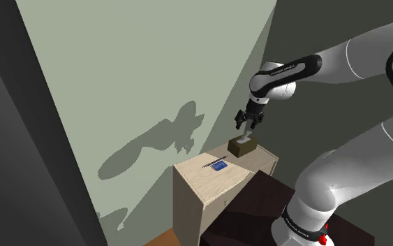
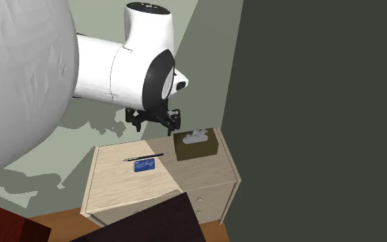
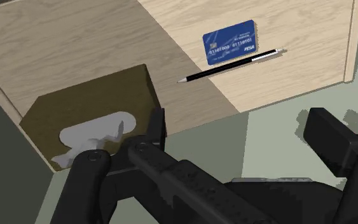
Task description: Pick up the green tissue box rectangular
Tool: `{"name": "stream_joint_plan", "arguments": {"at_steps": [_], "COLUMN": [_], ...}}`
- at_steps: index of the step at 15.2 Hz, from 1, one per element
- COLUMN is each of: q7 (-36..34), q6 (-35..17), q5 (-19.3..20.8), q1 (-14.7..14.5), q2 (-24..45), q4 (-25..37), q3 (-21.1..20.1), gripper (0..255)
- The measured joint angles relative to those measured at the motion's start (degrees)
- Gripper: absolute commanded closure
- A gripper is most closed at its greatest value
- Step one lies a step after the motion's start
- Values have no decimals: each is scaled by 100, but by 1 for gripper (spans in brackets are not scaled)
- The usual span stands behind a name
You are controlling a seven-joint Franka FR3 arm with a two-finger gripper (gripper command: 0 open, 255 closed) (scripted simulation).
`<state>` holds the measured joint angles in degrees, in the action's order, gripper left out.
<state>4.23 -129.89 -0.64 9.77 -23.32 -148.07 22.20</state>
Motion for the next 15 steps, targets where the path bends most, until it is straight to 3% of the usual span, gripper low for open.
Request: {"name": "stream_joint_plan", "arguments": {"at_steps": [5,9,12,15], "q7": [819,2042,3044,3476], "q6": [-989,-1356,-1354,-1380], "q5": [-1091,-2687,-4124,-4767], "q1": [-241,-464,-362,-250], "q2": [1021,2054,2899,3264], "q4": [203,663,1083,1218], "q3": [763,1356,1455,1357], "gripper": [0,0,0,0]}}
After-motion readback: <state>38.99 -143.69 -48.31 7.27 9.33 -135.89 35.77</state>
